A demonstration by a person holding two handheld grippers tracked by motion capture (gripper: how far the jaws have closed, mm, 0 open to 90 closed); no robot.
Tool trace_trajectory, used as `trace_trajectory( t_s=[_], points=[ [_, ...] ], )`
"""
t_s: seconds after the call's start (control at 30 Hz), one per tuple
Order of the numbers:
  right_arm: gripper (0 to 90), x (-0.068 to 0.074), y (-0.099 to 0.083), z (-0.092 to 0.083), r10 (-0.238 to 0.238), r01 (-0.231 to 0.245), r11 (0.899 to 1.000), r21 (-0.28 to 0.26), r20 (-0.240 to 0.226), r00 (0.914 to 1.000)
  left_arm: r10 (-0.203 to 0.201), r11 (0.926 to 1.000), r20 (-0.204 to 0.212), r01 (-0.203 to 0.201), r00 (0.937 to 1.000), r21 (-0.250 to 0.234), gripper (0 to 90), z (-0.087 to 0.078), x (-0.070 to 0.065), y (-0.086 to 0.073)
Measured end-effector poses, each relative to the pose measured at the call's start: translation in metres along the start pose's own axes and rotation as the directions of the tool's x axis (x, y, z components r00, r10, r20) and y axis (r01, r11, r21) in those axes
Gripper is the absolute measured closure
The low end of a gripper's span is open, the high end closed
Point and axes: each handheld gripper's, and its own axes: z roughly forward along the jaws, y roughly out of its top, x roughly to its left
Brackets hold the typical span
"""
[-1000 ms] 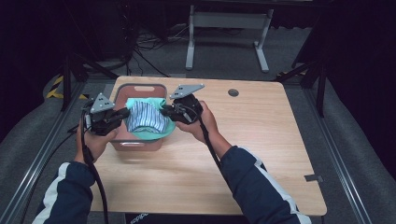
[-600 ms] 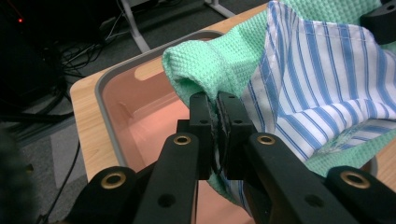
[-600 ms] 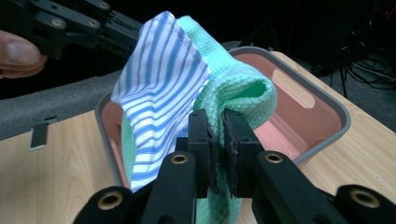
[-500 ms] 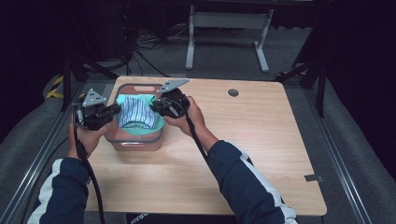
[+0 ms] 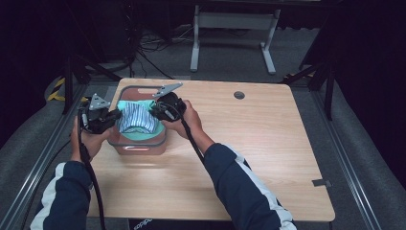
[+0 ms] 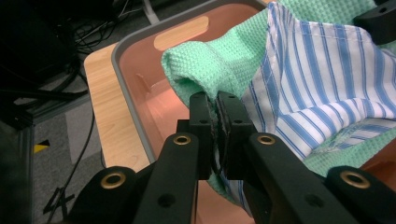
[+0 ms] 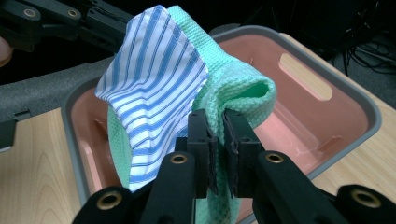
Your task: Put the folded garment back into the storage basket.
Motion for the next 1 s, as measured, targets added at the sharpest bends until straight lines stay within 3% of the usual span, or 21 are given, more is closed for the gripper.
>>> trace_trajectory(
  t_s=[0.37, 0.63, 0.7, 0.73, 1.0],
  points=[
    [81.4, -0.001, -0.007, 0.019, 0.011, -0.011, 0.999, 0.039, 0.014, 0.9998, -0.015, 0.9995, 0.004, 0.015, 0.9999, 0.03, 85.1, 0.014, 0.003, -0.004],
    [79.6, -0.006, -0.014, 0.026, 0.035, -0.037, 0.997, 0.073, 0.026, 0.999, 0.004, 0.9963, -0.015, -0.002, 0.9999, 0.085, 82.4, 0.026, 0.001, -0.011],
    [77.5, -0.007, -0.017, 0.028, 0.035, -0.037, 0.996, 0.083, 0.034, 0.9988, -0.005, 0.9966, -0.013, 0.006, 0.9999, 0.082, 80.2, 0.027, 0.002, -0.012],
    [74.5, -0.008, -0.019, 0.029, 0.038, -0.041, 0.995, 0.094, 0.038, 0.9986, -0.012, 0.9972, -0.036, 0.015, 0.9993, 0.073, 73.5, 0.027, 0.002, -0.012],
    [69.5, -0.013, -0.027, 0.025, 0.043, -0.047, 0.994, 0.101, 0.039, 0.9983, -0.028, 0.9983, -0.068, 0.032, 0.9973, 0.05, 62.5, 0.02, 0.0, -0.013]
  ],
)
